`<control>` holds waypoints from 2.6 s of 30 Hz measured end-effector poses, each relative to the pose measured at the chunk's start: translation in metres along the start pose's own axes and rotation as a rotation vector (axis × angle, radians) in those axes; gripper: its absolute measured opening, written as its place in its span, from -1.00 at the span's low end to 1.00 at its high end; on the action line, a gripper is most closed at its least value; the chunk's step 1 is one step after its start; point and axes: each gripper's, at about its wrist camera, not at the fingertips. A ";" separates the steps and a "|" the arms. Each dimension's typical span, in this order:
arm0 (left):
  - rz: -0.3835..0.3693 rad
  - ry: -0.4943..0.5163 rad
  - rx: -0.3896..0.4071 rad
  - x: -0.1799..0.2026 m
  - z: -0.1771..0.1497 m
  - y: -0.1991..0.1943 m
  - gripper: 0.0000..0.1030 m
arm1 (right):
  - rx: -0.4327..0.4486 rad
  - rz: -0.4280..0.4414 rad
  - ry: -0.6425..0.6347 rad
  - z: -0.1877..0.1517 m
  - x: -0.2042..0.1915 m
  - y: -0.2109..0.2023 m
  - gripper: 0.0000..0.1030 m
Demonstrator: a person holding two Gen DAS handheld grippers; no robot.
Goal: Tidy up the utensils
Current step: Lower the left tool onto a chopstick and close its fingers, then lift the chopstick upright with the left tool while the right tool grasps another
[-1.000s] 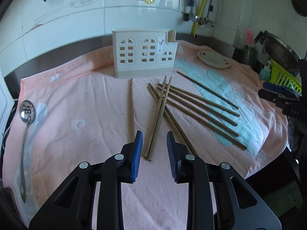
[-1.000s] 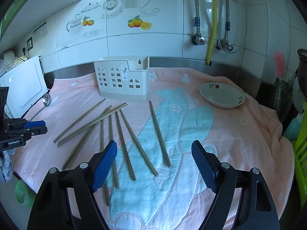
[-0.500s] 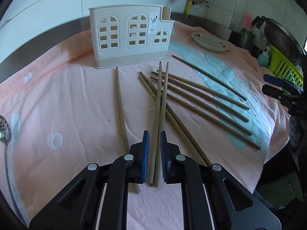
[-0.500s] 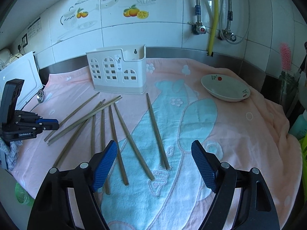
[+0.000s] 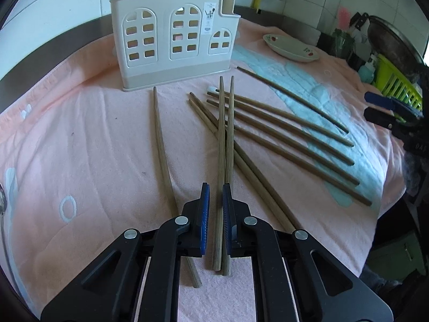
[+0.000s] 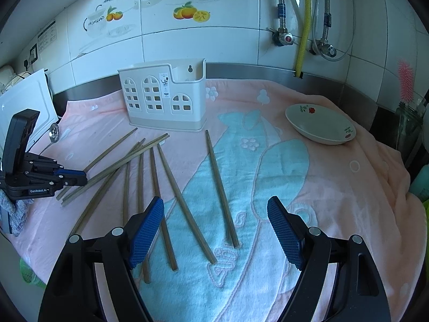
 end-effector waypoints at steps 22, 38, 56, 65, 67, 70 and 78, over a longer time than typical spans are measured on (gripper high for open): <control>0.089 -0.017 0.003 0.009 -0.008 0.008 -0.83 | -0.041 -0.008 0.011 -0.013 0.012 0.018 0.41; 0.145 -0.003 0.076 0.021 -0.002 -0.012 -0.90 | -0.138 0.055 0.022 -0.026 0.016 0.056 -0.39; 0.133 -0.051 0.183 0.022 0.010 -0.040 -0.90 | -0.100 0.021 0.031 -0.024 0.017 0.055 -0.86; 0.126 -0.064 0.247 0.026 0.028 -0.066 -0.90 | 0.060 0.033 0.024 0.015 0.008 0.006 -0.87; 0.126 -0.065 0.262 0.028 0.033 -0.073 -0.90 | 0.099 0.040 0.018 0.027 0.005 -0.005 -0.87; 0.121 -0.068 0.277 0.031 0.040 -0.081 -0.90 | 0.148 0.051 0.007 0.046 0.000 -0.019 -0.87; 0.128 -0.058 0.294 0.035 0.064 -0.098 -0.90 | 0.171 0.073 -0.030 0.085 -0.002 -0.027 -0.87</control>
Point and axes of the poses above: each gripper's, at about its wrist camera, not at the fingertips, and y roughly the way its jaws point, x to its right, z to its top, and after that the axes turned 9 degrees about x, right-handed
